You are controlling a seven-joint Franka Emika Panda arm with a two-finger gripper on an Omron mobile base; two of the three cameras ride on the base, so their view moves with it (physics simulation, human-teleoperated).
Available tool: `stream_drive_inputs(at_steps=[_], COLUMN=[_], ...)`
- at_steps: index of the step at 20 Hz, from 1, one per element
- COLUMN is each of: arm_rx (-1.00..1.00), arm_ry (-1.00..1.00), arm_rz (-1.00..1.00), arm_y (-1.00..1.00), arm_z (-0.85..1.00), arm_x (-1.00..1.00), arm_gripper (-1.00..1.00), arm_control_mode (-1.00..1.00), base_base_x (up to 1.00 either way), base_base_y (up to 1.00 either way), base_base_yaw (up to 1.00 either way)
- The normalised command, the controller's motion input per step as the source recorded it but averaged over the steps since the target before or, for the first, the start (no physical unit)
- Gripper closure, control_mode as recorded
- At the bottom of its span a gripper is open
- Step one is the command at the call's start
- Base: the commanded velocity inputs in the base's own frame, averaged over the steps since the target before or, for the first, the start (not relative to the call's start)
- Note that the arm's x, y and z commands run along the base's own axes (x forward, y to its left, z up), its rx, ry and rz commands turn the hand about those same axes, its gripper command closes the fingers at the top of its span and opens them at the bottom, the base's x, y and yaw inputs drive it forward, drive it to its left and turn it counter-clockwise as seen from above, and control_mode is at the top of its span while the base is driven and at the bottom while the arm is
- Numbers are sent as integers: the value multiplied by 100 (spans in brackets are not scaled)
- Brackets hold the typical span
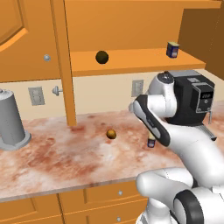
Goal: Pick the cans from the counter and place them in their designated side in the cabinet.
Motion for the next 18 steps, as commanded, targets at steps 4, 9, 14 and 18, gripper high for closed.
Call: stream_drive_inputs(at_steps=[4,9,14,18], arm_rx=[0,0,0,0], arm_ry=[-1,-1,-4,-4], arm_rz=[0,0,0,0], arm_y=[-22,-22,-17,-12], arm_z=[45,39,36,32], arm_x=[-16,-35,-33,-12], arm_gripper=[100,100,100,100], arm_control_mode=[-100,-100,-100,-100], base_base_x=[0,0,0,0], base_base_y=[0,0,0,0], base_base_yaw=[0,0,0,0])
